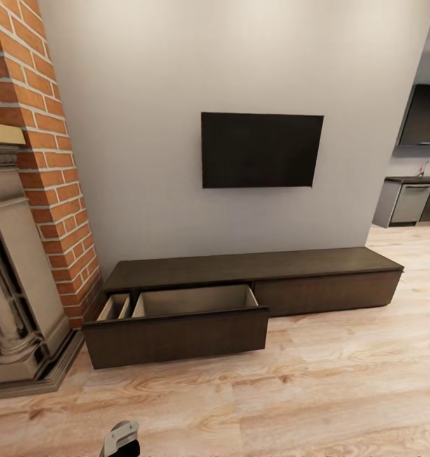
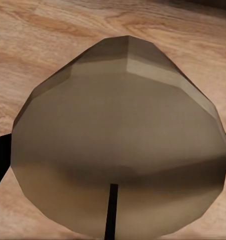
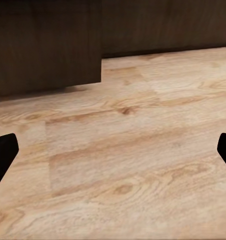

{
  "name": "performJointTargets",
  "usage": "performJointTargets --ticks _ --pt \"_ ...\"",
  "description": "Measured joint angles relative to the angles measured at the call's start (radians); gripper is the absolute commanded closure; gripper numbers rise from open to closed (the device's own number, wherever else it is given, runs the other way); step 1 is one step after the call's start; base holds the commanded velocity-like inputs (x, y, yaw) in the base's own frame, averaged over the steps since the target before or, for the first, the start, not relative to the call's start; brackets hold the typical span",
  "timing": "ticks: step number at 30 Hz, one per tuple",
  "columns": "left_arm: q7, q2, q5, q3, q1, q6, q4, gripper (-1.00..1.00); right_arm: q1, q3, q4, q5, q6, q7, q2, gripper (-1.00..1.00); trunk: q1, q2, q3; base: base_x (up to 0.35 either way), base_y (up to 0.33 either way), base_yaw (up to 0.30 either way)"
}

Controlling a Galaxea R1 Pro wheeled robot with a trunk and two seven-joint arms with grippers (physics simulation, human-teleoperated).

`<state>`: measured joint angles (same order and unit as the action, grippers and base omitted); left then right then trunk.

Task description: Place each of the two pumpkins and all three candles from the living room inside a cabinet in the living room (use any cabinet), then make sure every cabinet is closed, and position the cauldron so it is next to a table in the living room.

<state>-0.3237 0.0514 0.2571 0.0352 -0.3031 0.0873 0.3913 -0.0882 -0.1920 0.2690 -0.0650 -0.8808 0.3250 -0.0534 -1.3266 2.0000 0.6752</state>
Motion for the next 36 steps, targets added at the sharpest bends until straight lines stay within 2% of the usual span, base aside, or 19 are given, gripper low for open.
performJointTargets --ticks 26,36 --pt "0.000 0.000 -0.001 0.000 0.000 0.000 0.000 1.00 0.000 0.001 0.000 0.000 0.000 0.001 0.000 -1.00 0.000 0.000 0.040 0.000 -0.002 0.000" --pt "0.001 0.001 0.002 -0.001 0.000 -0.001 0.003 1.00 0.000 0.003 0.006 -0.001 -0.004 0.003 0.004 -1.00 0.000 0.000 0.042 0.000 0.000 0.000"
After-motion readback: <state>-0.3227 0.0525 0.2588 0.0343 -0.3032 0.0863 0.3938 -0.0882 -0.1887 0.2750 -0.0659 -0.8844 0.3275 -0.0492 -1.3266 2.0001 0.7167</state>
